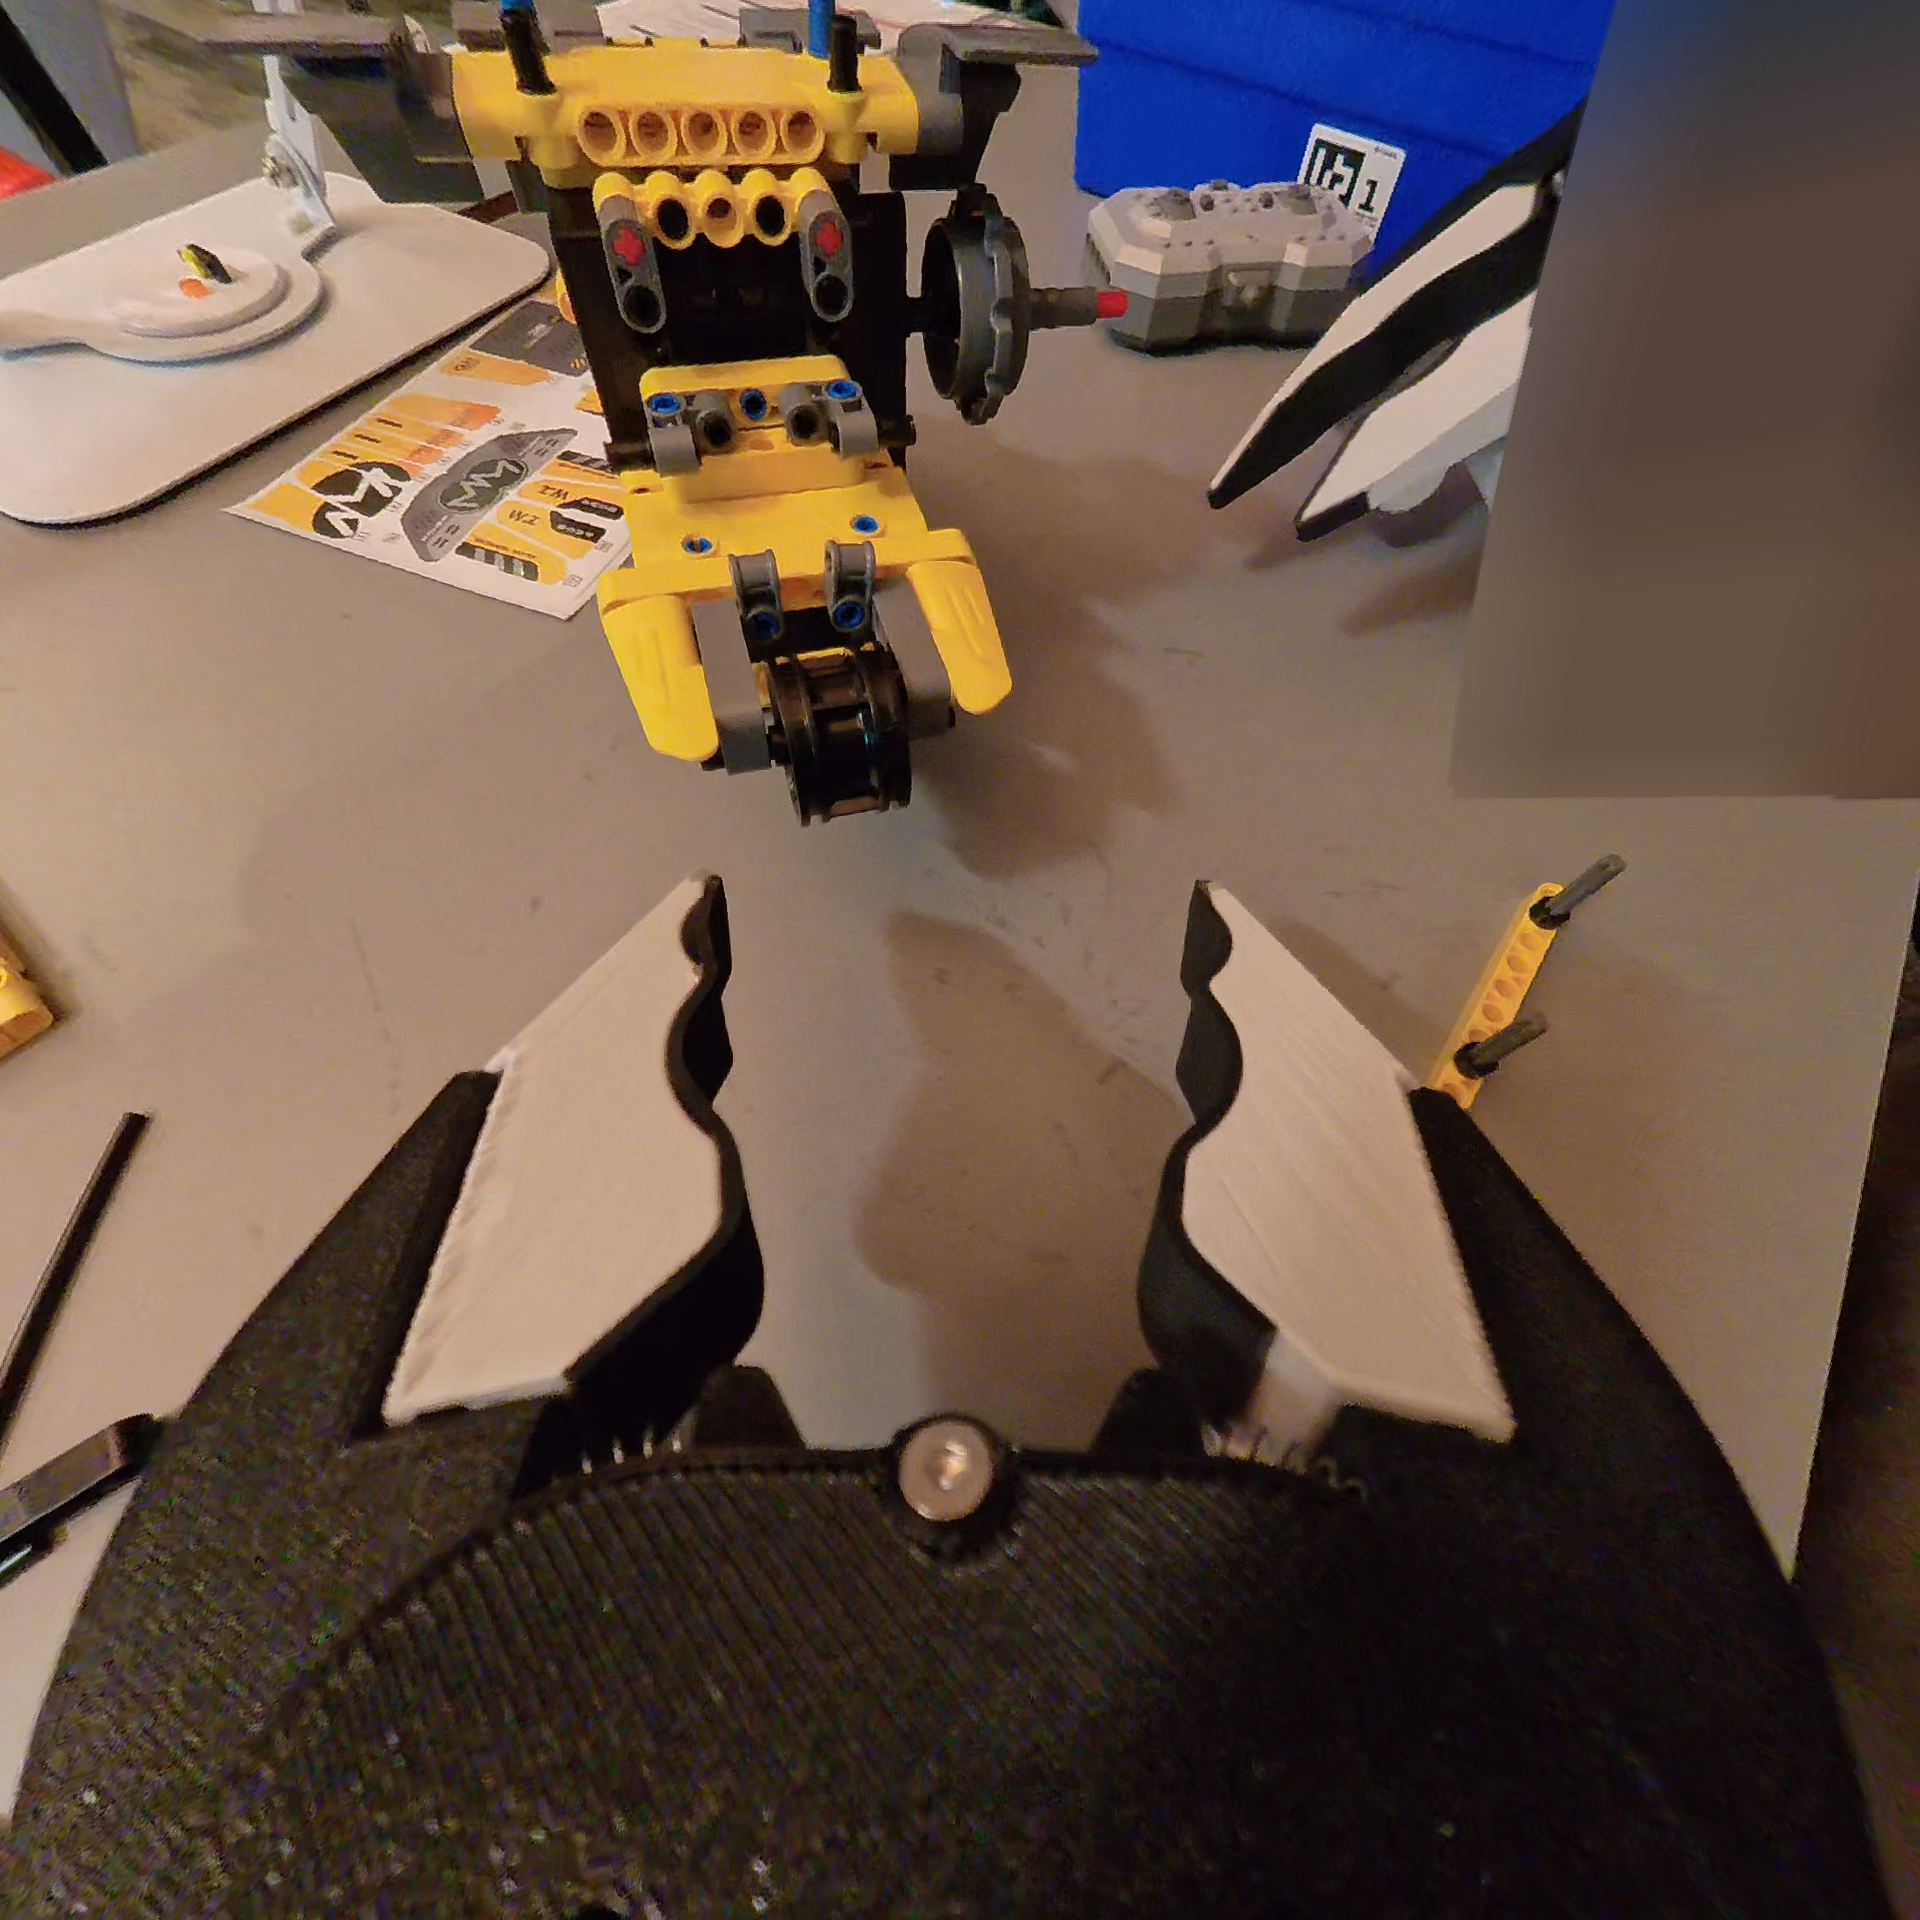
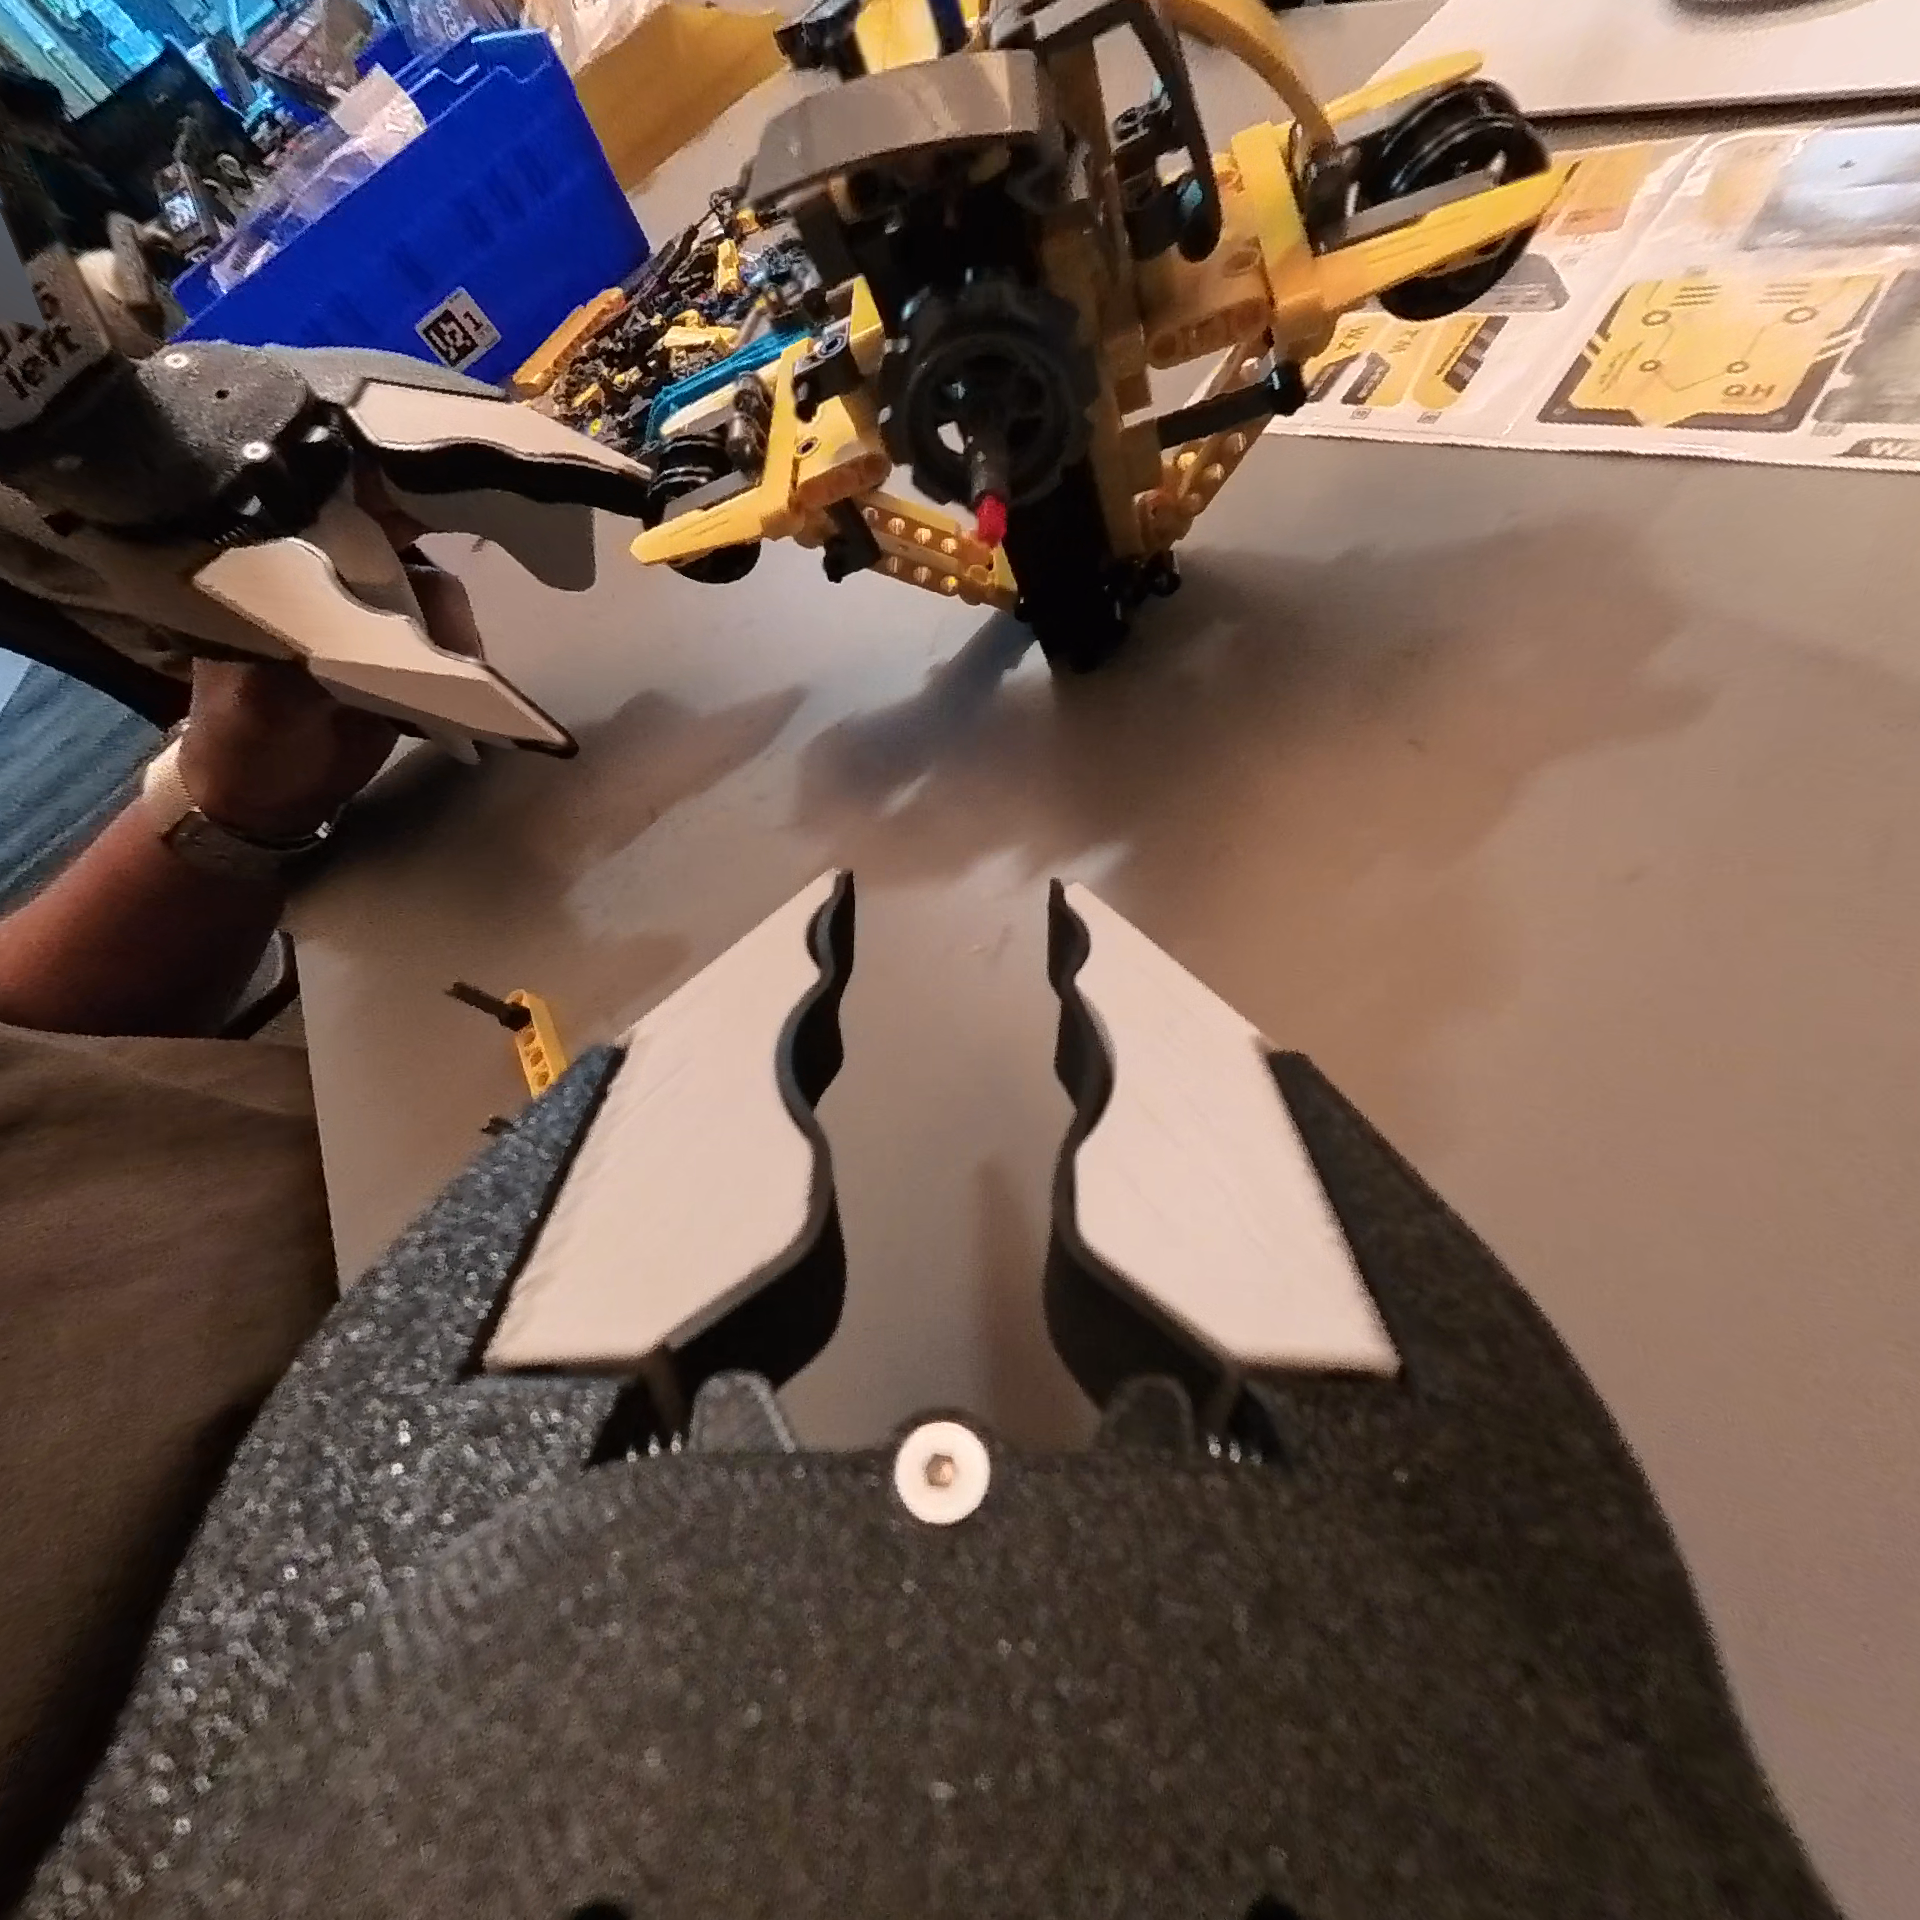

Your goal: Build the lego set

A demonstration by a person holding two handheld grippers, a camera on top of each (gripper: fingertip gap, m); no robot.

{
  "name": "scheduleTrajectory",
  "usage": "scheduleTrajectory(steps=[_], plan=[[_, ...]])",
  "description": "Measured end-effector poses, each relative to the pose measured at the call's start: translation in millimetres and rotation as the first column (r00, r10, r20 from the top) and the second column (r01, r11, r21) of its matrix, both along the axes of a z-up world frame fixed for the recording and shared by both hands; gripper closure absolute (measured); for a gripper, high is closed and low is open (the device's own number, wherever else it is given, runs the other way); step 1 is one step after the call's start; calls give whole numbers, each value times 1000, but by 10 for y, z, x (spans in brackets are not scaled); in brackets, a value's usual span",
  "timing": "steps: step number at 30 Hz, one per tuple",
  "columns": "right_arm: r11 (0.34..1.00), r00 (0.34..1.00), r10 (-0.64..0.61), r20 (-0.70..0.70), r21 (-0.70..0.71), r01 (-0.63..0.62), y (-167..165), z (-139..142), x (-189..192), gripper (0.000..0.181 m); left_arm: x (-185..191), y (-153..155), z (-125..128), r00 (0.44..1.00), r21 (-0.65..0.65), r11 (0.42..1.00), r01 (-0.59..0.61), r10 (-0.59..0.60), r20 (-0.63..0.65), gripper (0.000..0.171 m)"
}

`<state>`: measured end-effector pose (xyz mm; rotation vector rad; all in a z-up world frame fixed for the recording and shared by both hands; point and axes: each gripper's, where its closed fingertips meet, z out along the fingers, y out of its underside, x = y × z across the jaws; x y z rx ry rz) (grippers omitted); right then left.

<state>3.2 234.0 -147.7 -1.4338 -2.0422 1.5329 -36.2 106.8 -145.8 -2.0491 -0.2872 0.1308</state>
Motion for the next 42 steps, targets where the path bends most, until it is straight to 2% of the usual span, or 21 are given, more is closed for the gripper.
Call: scheduleTrajectory(steps=[42], plan=[[994, 1000, 24, -1, 110, -24, -72, -85, 29, 147, -9, 12, -69, 1000, -45, 999, -6, 6, -4, 84]])
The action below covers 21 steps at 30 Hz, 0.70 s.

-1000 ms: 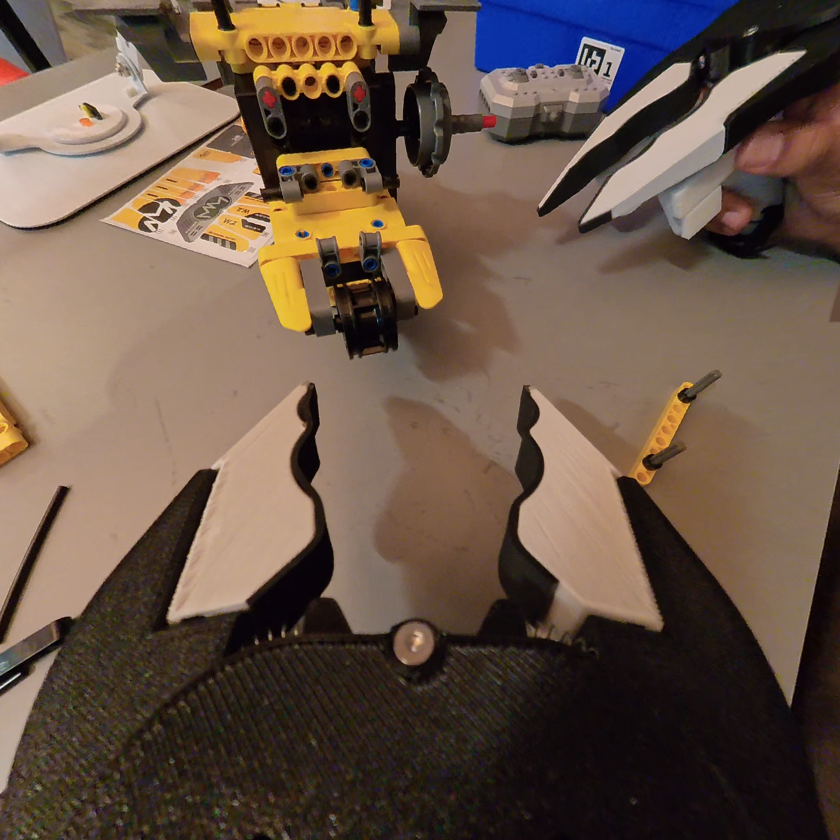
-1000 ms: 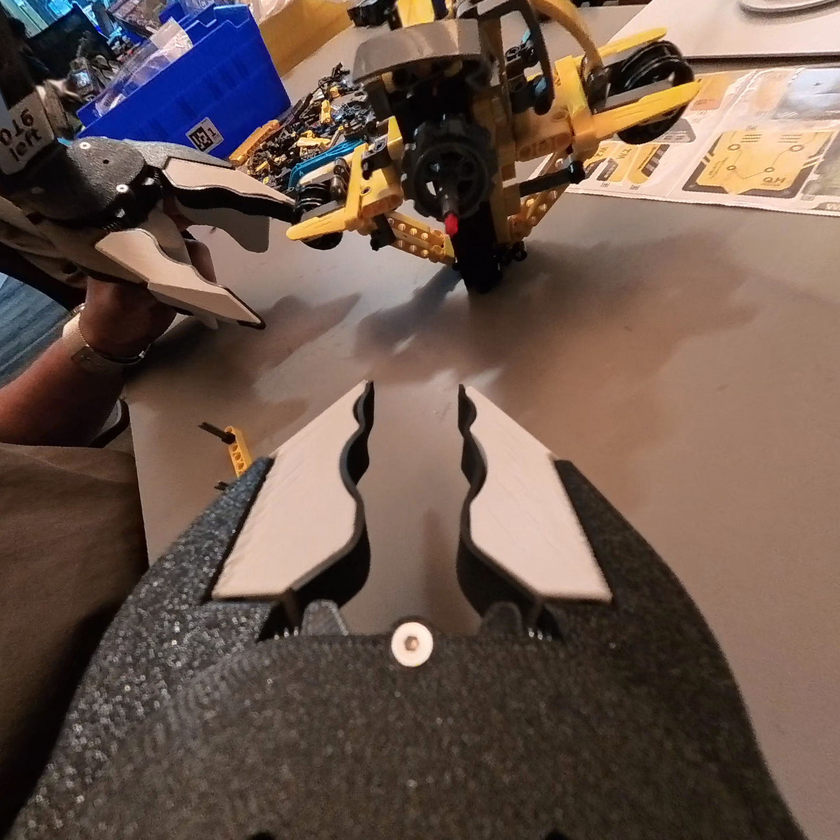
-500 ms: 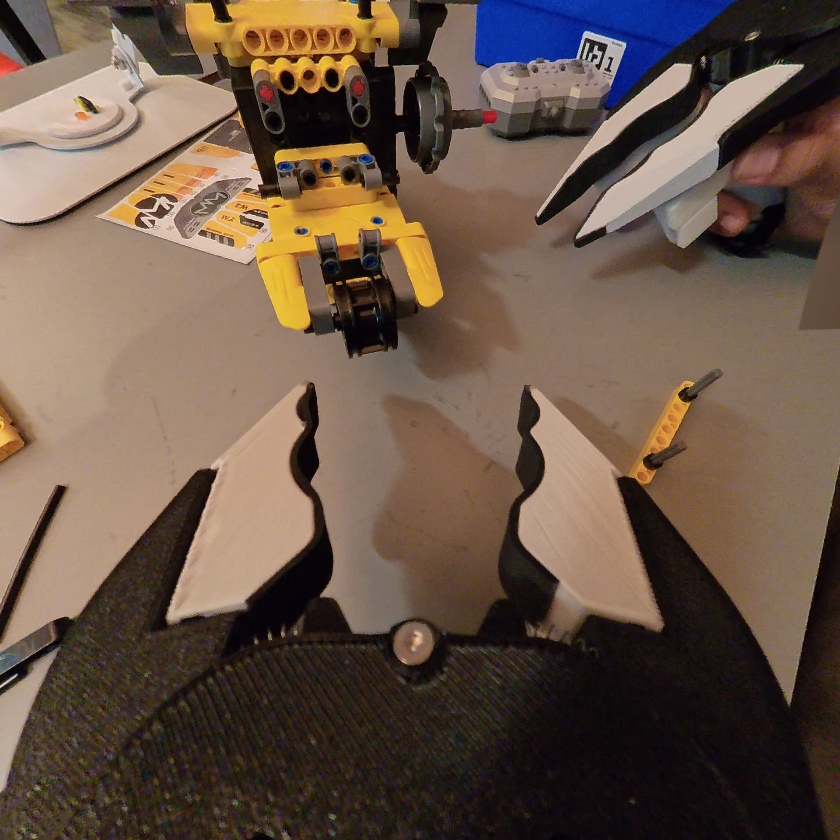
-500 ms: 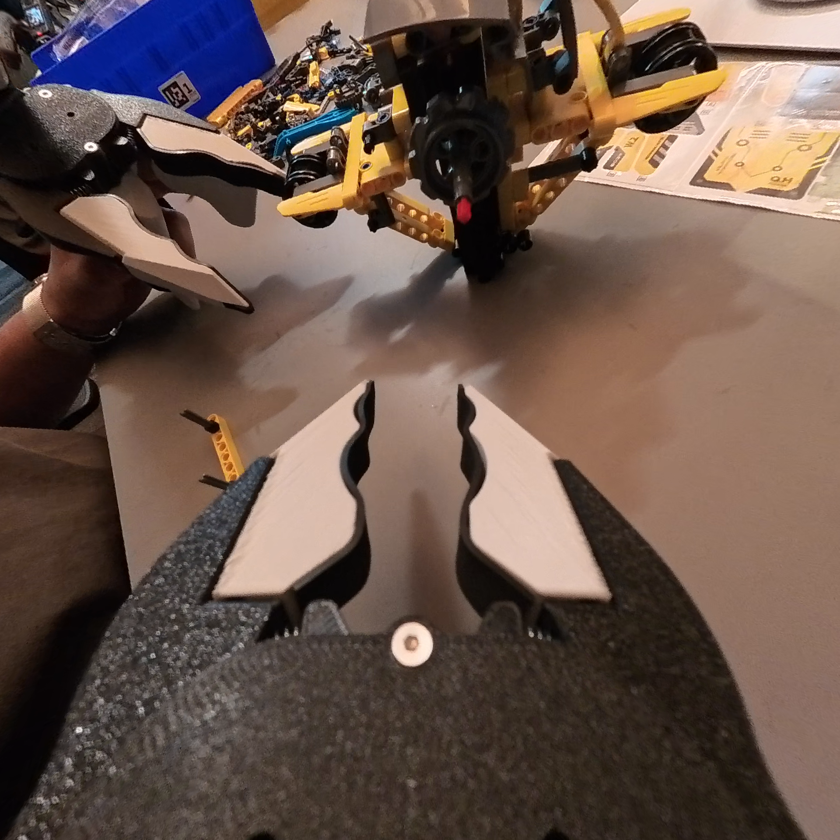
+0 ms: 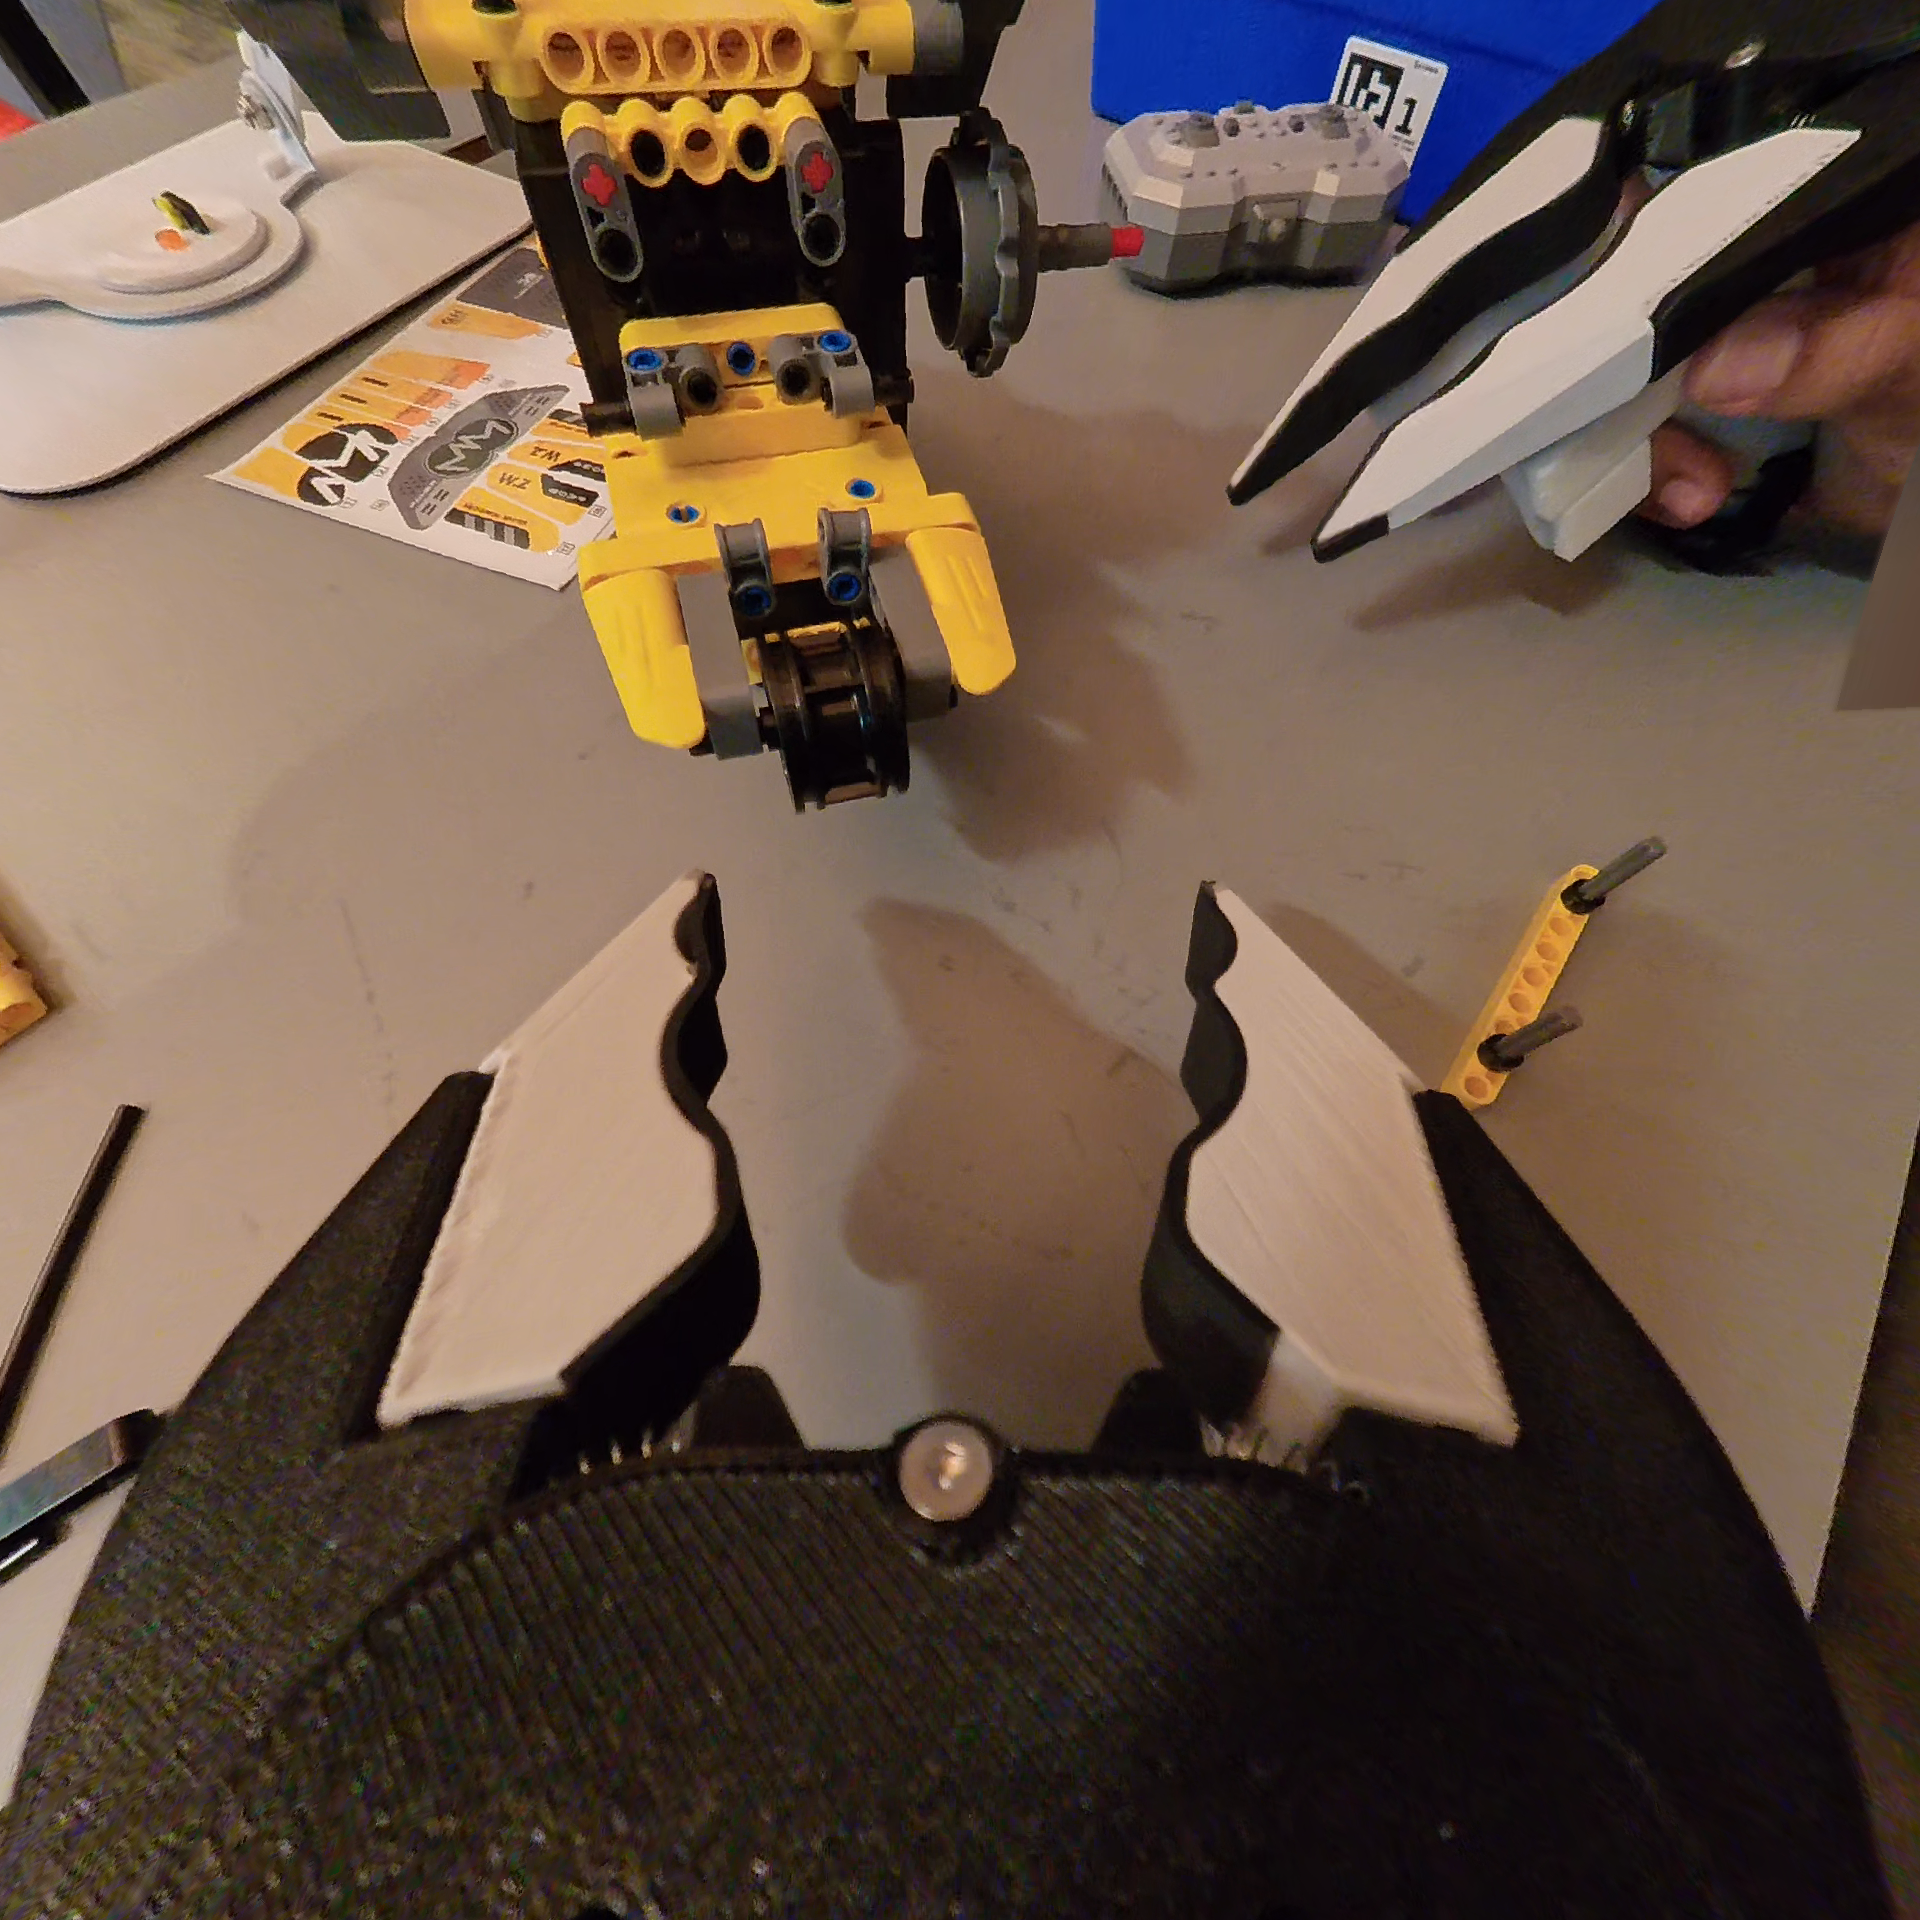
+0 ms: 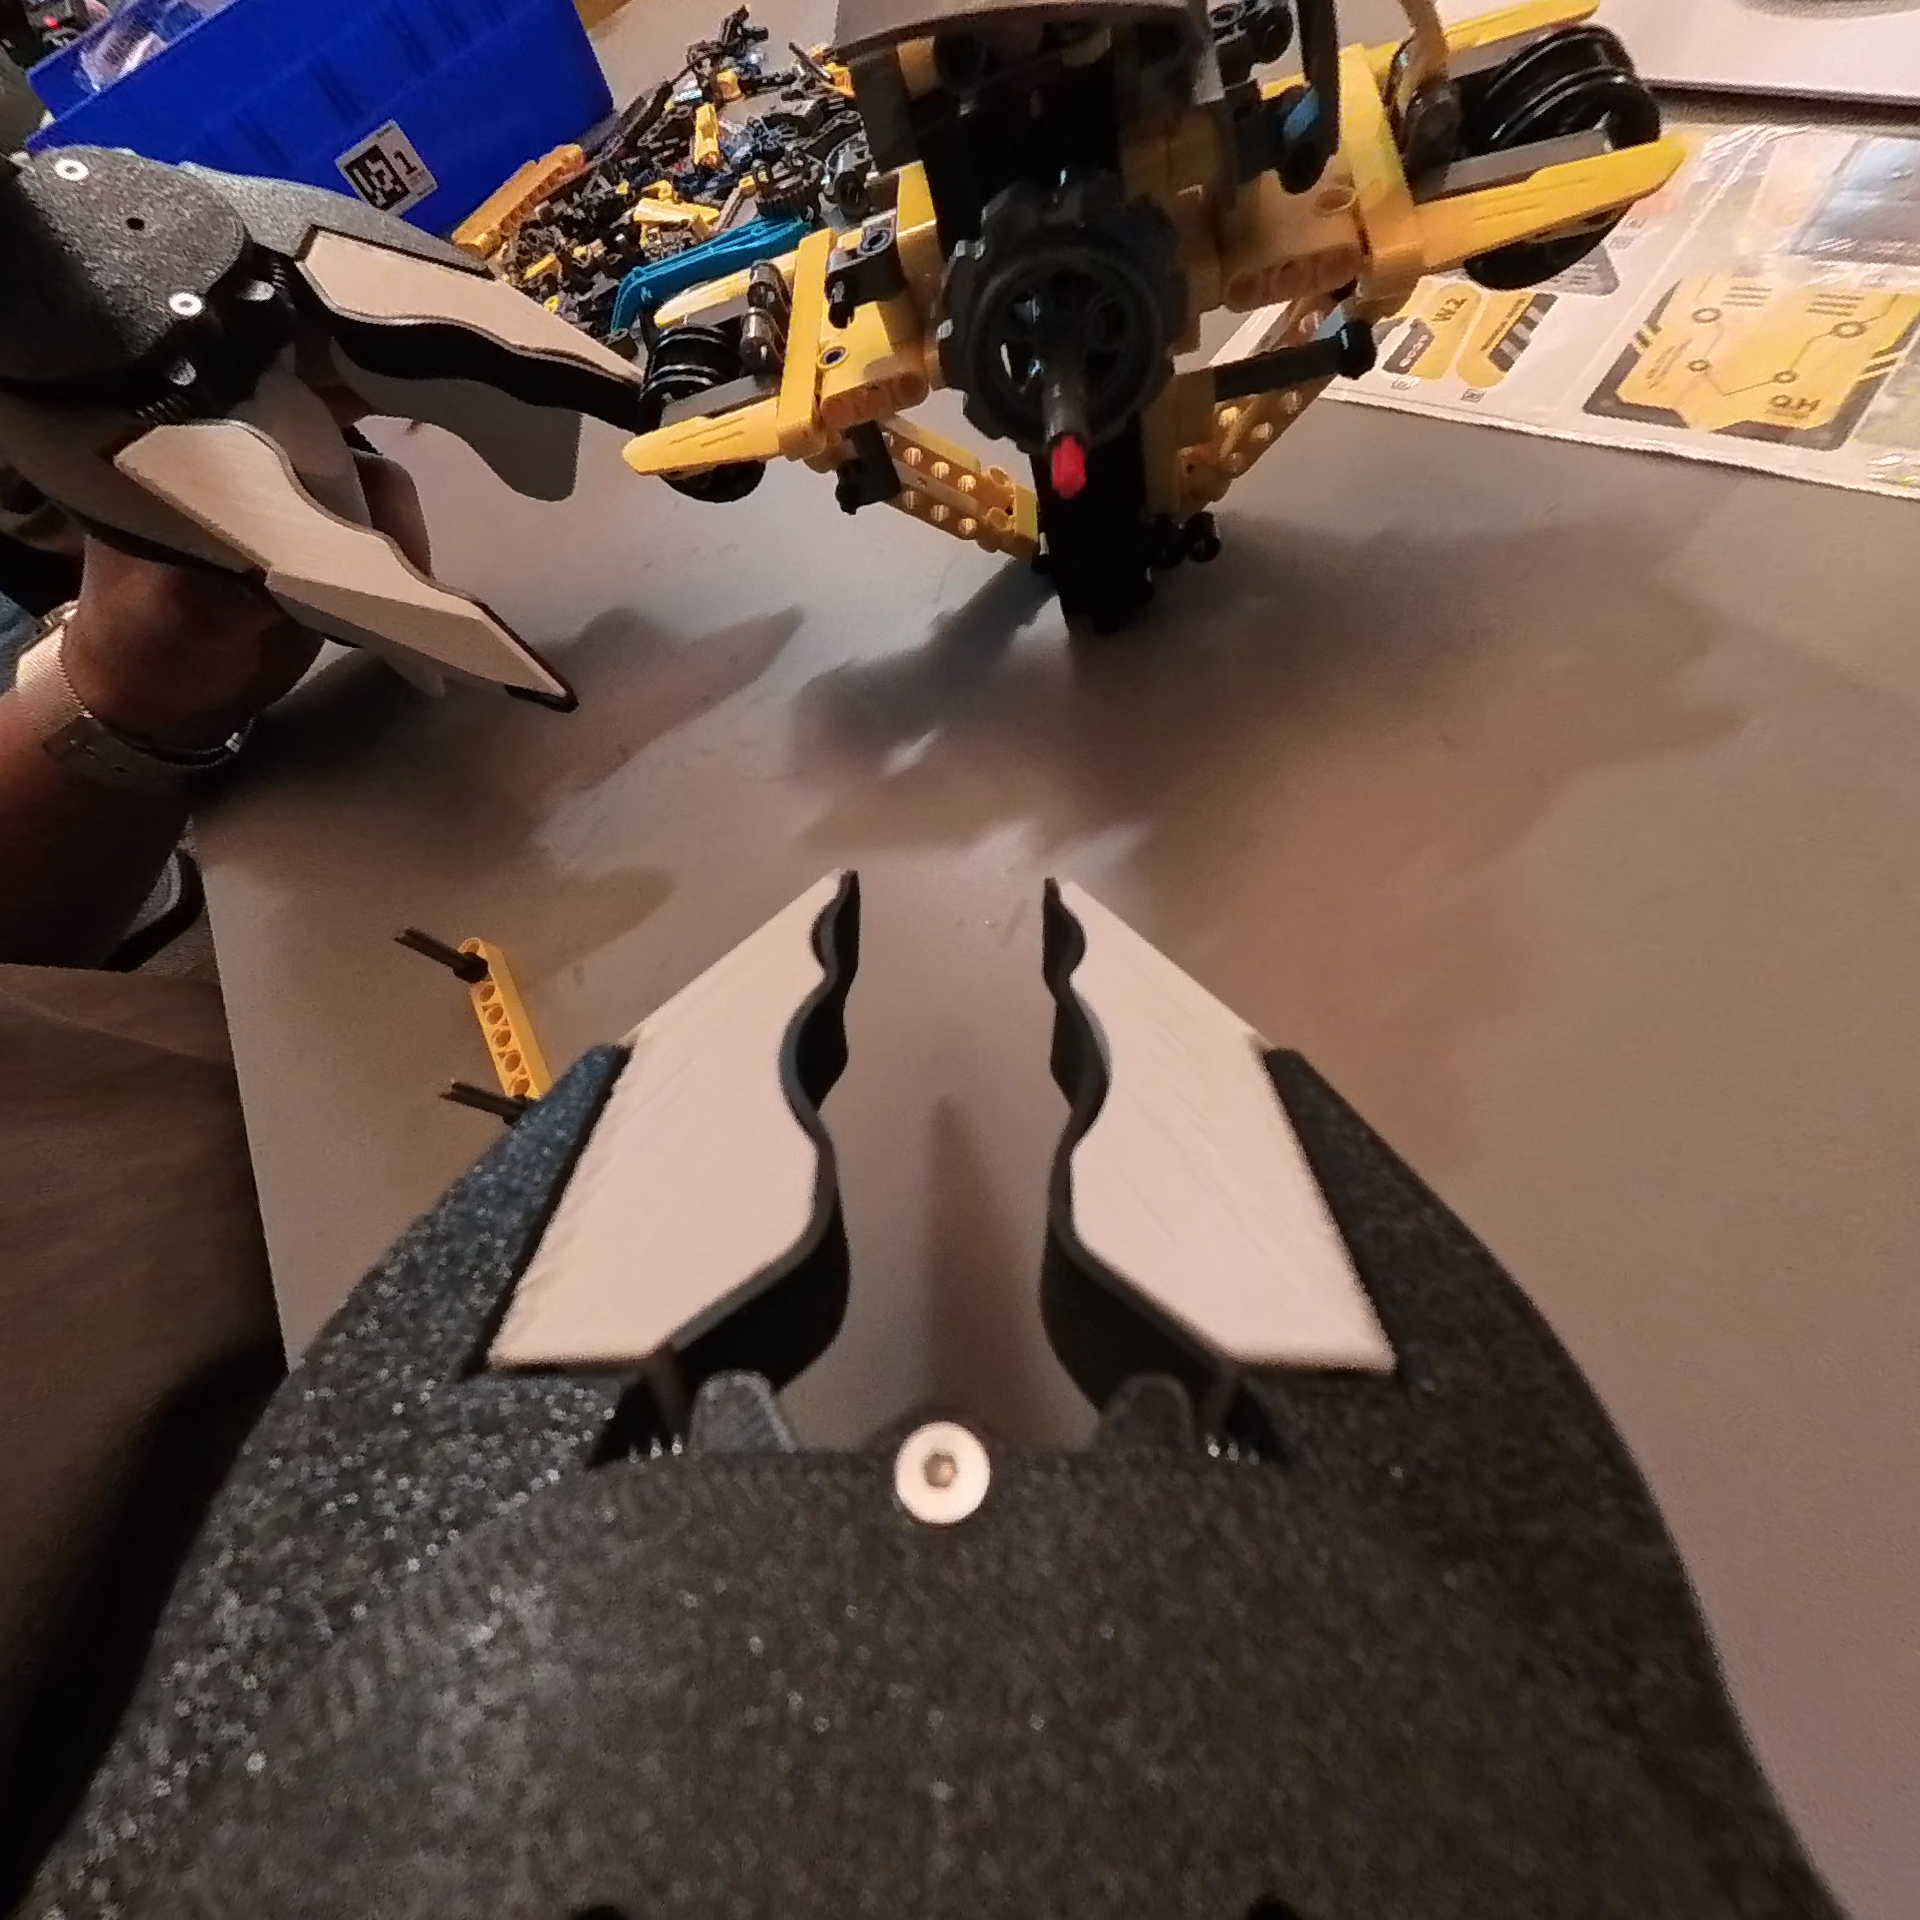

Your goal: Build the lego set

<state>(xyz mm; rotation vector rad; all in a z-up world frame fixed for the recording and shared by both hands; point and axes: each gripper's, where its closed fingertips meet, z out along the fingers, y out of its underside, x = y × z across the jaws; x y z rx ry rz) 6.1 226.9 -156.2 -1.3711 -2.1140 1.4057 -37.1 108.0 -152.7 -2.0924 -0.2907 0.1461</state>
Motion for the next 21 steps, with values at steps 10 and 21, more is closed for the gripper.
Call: scheduleTrajectory(steps=[10, 21], plan=[[1000, 1000, -6, -2, 5, 6, 6, -2, -5, 145, -8, -6, 23, 1000, 17, 1000, -3, 3, 10, 84], [1000, 998, -17, 63, -3, 17, 28, -90, -51, 141, -58, -23, 42, 994, 55, 998, -18, 12, 107, 82]])
